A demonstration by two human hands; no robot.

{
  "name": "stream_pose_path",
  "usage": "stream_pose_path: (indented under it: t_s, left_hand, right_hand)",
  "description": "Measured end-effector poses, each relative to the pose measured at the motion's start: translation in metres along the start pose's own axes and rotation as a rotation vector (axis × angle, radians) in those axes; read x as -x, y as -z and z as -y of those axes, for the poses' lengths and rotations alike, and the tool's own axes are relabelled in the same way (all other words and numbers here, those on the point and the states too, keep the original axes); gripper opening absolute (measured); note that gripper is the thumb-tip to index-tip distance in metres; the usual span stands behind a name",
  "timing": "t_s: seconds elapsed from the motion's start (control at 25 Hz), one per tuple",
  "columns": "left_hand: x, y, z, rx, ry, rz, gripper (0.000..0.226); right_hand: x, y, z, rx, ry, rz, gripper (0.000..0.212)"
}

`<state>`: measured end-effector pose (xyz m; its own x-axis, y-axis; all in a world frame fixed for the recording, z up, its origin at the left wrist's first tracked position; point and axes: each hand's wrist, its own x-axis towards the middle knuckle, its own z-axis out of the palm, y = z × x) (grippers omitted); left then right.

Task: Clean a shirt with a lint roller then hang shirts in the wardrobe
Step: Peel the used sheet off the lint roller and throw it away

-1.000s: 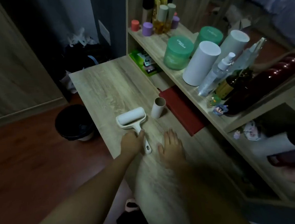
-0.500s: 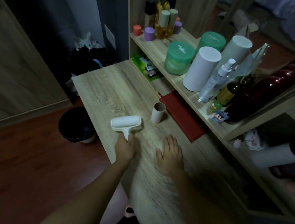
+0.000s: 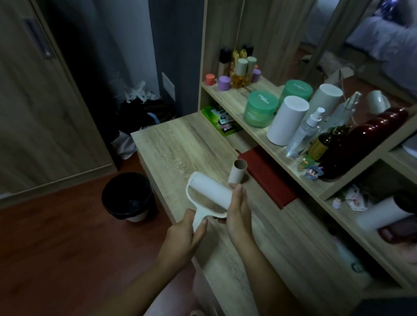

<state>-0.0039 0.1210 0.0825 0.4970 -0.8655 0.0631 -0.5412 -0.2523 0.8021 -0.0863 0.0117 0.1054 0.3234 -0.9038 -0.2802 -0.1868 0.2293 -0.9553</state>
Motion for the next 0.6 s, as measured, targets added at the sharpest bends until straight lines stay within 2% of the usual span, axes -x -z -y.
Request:
stream_pose_path:
  t_s: [0.08, 0.2, 0.28, 0.32, 0.4, 0.48, 0.6]
  left_hand:
    - [0.009, 0.007, -0.011, 0.02, -0.033, 0.031, 0.013]
    - [0.017, 0.02, -0.02, 0.083, -0.05, 0.091, 0.021]
    - [0.015, 0.029, -0.022, 0.271, 0.084, 0.002, 0.036]
    - [0.008, 0.034, -0.022, 0.385, 0.182, -0.067, 0.034]
    - [-0.008, 0.05, -0.027, 0.61, 0.303, -0.115, 0.016]
    - [-0.017, 0.067, -0.034, 0.757, 0.271, -0.033, 0.021]
    - [-0.018, 0.083, -0.043, 0.553, 0.043, 0.041, 0.038]
  right_hand:
    - [0.014, -0.003, 0.01, 0.027, 0.093, -0.115, 0.044]
    - [0.026, -0.004, 0.021, 0.043, 0.153, -0.182, 0.028]
    - [0.03, -0.001, 0.029, 0.067, 0.187, -0.194, 0.022]
    - [0.033, 0.002, 0.033, 0.089, 0.214, -0.191, 0.022]
    - [0.038, 0.006, 0.038, 0.137, 0.29, -0.176, 0.024]
    - [0.043, 0.008, 0.041, 0.184, 0.35, -0.171, 0.023]
    - [0.052, 0.007, 0.047, 0.197, 0.392, -0.18, 0.024]
